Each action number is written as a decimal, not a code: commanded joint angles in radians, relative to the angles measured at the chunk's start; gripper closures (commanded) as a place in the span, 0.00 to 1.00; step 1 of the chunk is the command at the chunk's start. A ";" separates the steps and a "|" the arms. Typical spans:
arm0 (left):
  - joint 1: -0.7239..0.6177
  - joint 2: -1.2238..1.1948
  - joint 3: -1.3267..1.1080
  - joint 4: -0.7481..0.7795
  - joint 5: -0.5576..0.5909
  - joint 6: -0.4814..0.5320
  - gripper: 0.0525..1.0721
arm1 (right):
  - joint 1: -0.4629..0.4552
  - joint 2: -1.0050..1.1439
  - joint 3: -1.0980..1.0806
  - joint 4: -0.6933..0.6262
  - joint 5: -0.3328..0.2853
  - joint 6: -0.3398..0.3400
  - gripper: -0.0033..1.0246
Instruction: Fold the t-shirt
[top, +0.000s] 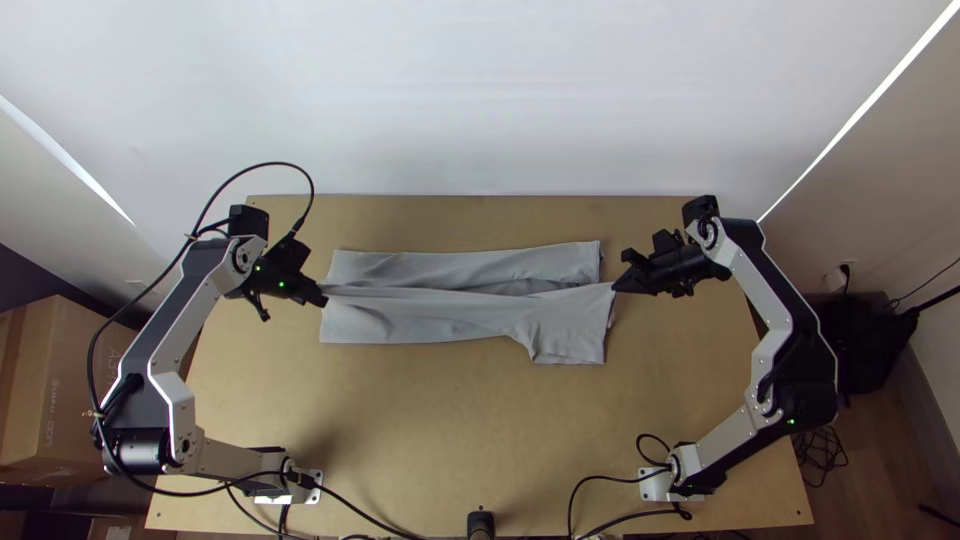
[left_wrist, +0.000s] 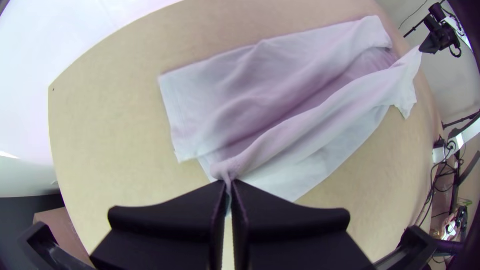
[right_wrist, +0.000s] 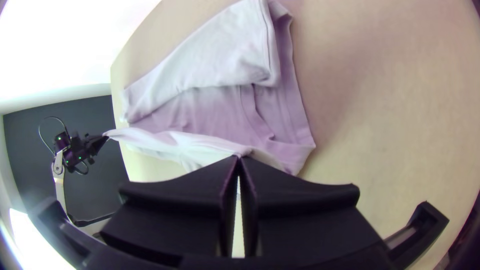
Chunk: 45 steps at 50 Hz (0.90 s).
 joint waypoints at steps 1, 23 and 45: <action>0.010 0.068 0.088 0.001 0.004 -0.021 0.98 | 0.019 0.071 0.081 0.020 0.010 0.050 0.98; 0.010 0.297 0.335 0.003 0.006 -0.075 0.98 | 0.045 0.362 0.431 0.029 0.019 0.120 0.98; 0.035 0.311 0.261 0.155 0.107 -0.188 0.19 | 0.020 0.534 0.552 0.091 0.131 0.189 0.10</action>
